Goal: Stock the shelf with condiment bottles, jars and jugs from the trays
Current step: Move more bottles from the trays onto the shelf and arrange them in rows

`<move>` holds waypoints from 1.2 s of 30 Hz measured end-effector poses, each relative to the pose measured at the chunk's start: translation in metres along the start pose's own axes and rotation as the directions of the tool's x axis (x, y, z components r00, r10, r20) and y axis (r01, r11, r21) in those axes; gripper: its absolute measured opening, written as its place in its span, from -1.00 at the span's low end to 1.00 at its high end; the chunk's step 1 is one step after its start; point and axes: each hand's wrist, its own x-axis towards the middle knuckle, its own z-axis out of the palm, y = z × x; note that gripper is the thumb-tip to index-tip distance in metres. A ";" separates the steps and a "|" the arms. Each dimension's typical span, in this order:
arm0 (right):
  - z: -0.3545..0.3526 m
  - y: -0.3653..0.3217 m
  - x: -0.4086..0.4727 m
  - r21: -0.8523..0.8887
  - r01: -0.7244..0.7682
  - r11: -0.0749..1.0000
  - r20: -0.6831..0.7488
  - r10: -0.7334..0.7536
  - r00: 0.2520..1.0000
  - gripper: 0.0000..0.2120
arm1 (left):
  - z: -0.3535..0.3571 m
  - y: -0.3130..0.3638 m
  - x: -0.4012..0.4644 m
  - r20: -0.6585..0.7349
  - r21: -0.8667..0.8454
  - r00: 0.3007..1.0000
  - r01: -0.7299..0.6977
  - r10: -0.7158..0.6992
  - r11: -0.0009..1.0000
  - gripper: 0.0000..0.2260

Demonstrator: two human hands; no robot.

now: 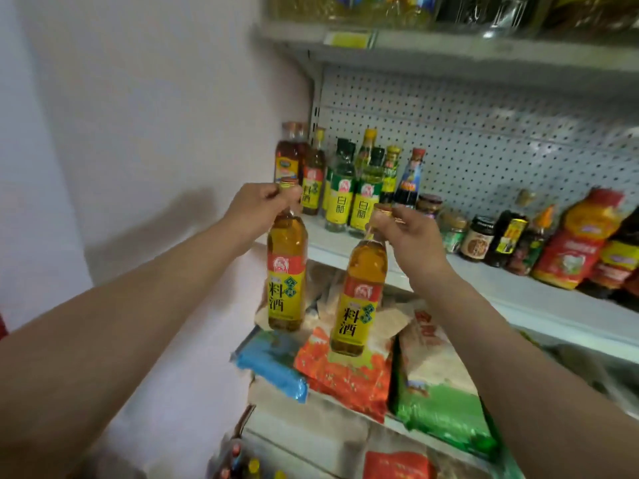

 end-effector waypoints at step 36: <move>0.066 0.044 0.237 -0.099 0.026 0.995 -0.205 -0.046 0.978 -0.84 | 0.048 -0.079 0.345 0.159 -0.164 0.985 -0.041 0.067 0.986 -0.70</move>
